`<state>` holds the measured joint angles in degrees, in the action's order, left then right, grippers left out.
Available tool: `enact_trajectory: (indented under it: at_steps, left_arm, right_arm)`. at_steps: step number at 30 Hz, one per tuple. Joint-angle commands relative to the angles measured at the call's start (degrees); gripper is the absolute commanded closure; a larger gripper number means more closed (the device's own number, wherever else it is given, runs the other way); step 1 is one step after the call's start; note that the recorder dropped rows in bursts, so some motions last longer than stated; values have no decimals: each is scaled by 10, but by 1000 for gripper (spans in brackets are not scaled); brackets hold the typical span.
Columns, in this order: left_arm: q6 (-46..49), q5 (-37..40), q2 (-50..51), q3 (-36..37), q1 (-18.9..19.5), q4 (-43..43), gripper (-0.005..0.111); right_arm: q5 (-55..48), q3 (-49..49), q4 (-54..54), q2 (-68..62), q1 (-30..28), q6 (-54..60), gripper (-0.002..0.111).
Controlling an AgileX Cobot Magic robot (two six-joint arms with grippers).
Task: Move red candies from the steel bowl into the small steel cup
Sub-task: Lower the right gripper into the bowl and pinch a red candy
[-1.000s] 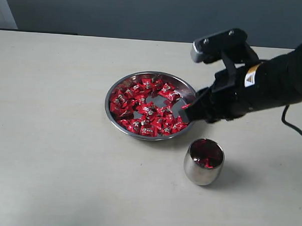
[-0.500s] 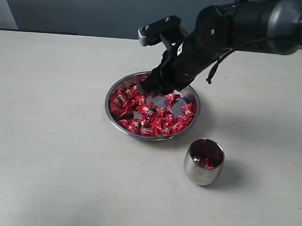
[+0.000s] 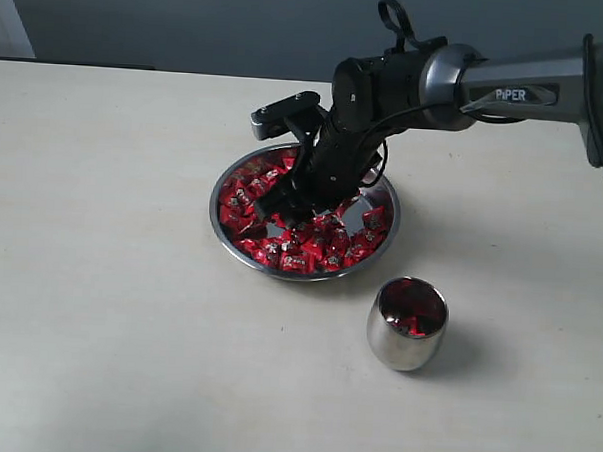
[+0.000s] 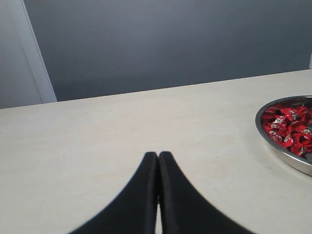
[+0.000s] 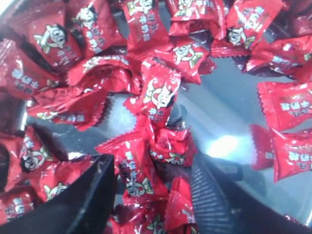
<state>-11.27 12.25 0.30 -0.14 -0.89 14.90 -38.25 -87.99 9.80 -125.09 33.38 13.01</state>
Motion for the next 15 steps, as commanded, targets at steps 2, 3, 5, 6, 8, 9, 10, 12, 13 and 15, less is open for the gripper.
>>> enact_trajectory:
  at_steps: [2,3,5,6,8,9,10,12,13,15]
  left_arm:
    - [-2,-3,-3,1,-4,-2,106]
    - [-2,-3,-3,1,-4,-2,106]
    - [-2,-3,-3,1,-4,-2,106]
    - [-2,-3,-3,1,-4,-2,106]
    - [-2,-3,-3,1,-4,-2,106]
    - [-2,-3,-3,1,-4,-2,106]
    - [-2,-3,-3,1,-4,-2,106]
    - [-2,-3,-3,1,-4,-2,106]
    - [-2,-3,-3,1,-4,-2,106]
    - [-2,-3,-3,1,-4,-2,106]
  right_arm:
    - [11,-4,4,-2,0,6,61]
    - [13,-4,7,-5,0,6,61]
    - [13,-4,9,-11,0,6,61]
    - [13,-4,10,-13,0,6,61]
    - [14,-4,12,-17,0,6,61]
    - [15,-4,13,-17,0,6,61]
    - [18,-4,13,-17,0,6,63]
    - [20,-4,13,-17,0,6,69]
    - [22,-4,13,-17,0,6,75]
    - [23,-4,13,-17,0,6,86]
